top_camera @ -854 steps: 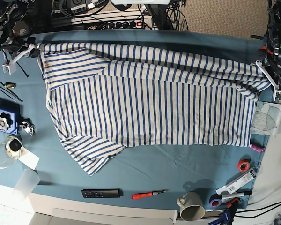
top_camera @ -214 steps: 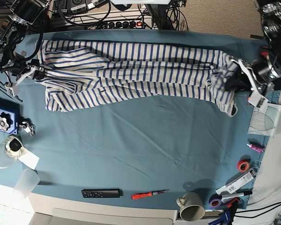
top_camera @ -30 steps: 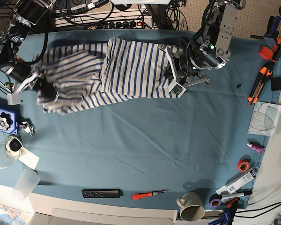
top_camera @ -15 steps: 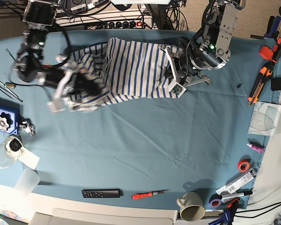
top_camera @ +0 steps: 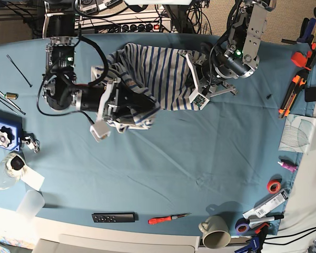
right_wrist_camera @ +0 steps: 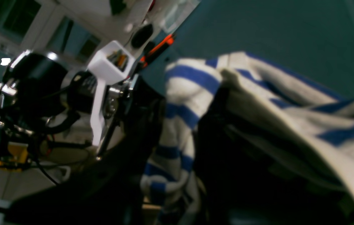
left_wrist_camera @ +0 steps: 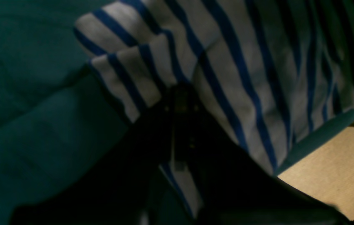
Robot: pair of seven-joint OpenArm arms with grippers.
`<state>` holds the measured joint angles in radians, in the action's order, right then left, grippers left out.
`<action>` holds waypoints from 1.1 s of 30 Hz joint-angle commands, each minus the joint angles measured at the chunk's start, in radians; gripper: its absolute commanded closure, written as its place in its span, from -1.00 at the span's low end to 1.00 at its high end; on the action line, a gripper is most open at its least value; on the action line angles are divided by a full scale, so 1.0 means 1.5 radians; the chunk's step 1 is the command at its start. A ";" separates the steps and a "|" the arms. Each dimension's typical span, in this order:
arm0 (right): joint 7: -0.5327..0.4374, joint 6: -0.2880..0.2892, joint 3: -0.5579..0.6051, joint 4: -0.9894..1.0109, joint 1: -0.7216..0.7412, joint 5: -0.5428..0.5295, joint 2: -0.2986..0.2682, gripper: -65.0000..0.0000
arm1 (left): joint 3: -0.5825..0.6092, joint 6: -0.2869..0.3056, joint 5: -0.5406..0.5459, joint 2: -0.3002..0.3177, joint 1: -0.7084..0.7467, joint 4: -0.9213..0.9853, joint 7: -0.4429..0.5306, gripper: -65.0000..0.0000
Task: Fold the T-shirt properly
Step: 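Lift the other strip end with the right gripper toward the left gripper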
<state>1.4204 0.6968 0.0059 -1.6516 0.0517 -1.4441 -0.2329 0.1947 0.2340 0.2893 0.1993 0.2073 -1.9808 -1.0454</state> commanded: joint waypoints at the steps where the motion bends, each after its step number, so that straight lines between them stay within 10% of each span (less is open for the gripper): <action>1: -0.016 0.001 0.008 -0.012 0.017 -0.026 0.001 1.00 | -0.001 -0.006 0.007 -0.002 -0.003 -0.015 -0.002 1.00; 14: -0.016 0.001 0.043 -0.012 0.023 -0.026 0.004 1.00 | -0.009 -0.019 -0.003 -0.002 0.053 -0.150 0.015 1.00; 22: -0.016 0.001 0.051 -0.012 0.039 -0.026 0.006 1.00 | -0.154 -0.077 -0.030 -0.001 0.153 -0.250 0.021 1.00; 33: -0.016 0.001 0.217 -0.010 0.102 0.041 0.046 1.00 | -0.254 -0.069 0.032 -0.002 0.207 -0.250 0.027 1.00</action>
<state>1.4212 0.6971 0.3374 -1.6508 0.1825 -1.3540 -0.1658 -0.1848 0.1307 0.3267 0.1944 0.5179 -2.3383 -1.0271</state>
